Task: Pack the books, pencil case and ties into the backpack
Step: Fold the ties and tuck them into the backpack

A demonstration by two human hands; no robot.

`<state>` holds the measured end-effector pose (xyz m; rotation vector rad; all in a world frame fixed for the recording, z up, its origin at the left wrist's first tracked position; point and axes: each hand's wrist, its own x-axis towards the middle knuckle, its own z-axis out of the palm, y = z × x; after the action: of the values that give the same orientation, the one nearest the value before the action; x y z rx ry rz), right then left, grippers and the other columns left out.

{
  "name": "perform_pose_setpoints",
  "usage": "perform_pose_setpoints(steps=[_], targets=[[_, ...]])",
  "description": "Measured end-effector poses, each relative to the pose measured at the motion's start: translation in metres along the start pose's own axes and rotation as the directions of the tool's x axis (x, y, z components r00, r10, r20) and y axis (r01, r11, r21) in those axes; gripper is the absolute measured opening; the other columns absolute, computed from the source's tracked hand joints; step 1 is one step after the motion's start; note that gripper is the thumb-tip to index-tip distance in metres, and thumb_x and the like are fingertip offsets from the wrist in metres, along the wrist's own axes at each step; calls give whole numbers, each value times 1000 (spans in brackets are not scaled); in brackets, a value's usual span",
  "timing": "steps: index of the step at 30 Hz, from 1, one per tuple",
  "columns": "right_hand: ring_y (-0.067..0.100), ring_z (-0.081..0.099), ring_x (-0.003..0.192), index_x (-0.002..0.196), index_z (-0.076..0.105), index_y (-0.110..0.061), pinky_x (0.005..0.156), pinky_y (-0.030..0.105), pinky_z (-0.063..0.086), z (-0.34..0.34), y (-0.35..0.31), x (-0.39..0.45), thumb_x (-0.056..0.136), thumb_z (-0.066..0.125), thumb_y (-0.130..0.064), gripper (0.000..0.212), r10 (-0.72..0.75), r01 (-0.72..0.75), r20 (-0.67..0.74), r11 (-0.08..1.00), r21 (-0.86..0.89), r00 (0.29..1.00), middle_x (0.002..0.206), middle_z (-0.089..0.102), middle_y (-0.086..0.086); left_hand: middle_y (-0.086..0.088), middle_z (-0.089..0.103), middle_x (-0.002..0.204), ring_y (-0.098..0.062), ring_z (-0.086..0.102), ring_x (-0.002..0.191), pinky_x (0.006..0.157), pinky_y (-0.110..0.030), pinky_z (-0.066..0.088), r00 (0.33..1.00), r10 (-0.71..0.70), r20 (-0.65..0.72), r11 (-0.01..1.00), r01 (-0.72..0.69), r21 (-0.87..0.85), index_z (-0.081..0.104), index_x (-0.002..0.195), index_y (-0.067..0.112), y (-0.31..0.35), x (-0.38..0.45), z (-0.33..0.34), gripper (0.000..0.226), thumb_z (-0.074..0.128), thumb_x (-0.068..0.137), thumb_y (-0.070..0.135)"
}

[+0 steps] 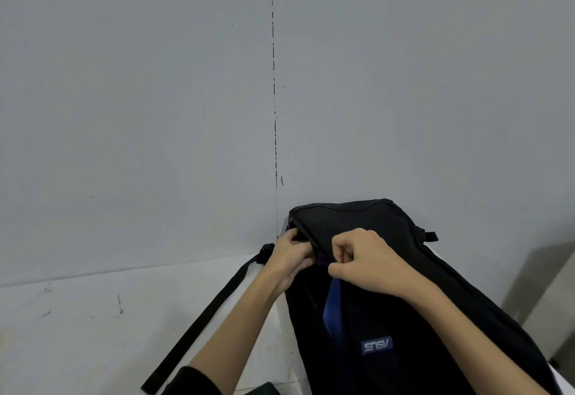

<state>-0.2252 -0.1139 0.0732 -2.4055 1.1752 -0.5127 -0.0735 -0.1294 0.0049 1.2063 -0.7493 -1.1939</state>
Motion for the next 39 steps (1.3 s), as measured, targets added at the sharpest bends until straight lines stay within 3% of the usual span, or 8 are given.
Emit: perform_pose_setpoints(steps=[3,5,10,16,22,27,35,39], targets=[[13,47,59,52,43,-19,71,35,49,-3,-2,-2,70,65,-18,28,9,-9,-2,1000,-8,1000,52,49,-5,-8,61,78,-20,57,68,63,-28,49,947,127,-297,988,-94,121,55,87,11,-13,-2,7,16,56,81,-4],[16,50,59,52,43,-19,72,36,50,-4,-2,-2,70,65,-18,28,11,-11,-7,1000,-1,1000,53,50,-5,-5,61,67,-20,55,65,60,-27,46,963,123,-238,991,-104,88,61,73,11,-15,-5,11,22,52,83,-5],[14,48,57,53,43,-21,72,36,50,-3,-1,-5,70,65,-18,28,16,-16,-18,1000,12,1000,51,51,-5,-7,68,76,-12,66,65,55,-21,54,1000,6,13,1000,-6,28,67,90,7,6,-17,6,26,48,85,-11],[12,45,58,53,43,-23,70,33,48,-4,0,-3,70,64,-16,28,22,-20,-68,999,29,997,52,49,-6,-9,56,64,-19,52,60,49,-20,49,991,49,-128,943,-88,-320,58,76,3,8,-8,35,37,32,83,-22],[12,50,52,53,47,-21,69,37,53,-6,14,-1,68,65,-17,24,37,-34,-38,996,77,999,43,51,-11,-9,67,87,-15,61,69,59,-21,52,956,251,-150,932,-197,305,61,93,13,-12,-22,17,12,60,85,3],[14,51,52,54,48,-20,71,38,55,-4,11,-1,67,66,-18,22,33,-31,-47,998,54,998,44,54,-8,-6,61,88,-11,63,70,60,-18,54,995,98,-14,910,-84,407,51,111,10,-22,-61,-3,28,63,90,24],[17,53,54,57,50,-17,72,39,56,-4,3,-5,69,65,-17,19,39,-39,-33,999,11,999,54,56,-2,-8,61,72,-7,61,47,52,-19,54,991,-114,75,902,71,426,32,113,6,-15,-87,4,44,67,86,9],[16,54,51,59,50,-16,69,37,56,-4,3,-7,70,64,-17,18,50,-50,-20,999,16,999,54,58,0,-13,59,89,-10,61,54,54,-19,55,988,-145,51,878,105,468,29,113,7,-17,-96,11,46,64,85,1]])
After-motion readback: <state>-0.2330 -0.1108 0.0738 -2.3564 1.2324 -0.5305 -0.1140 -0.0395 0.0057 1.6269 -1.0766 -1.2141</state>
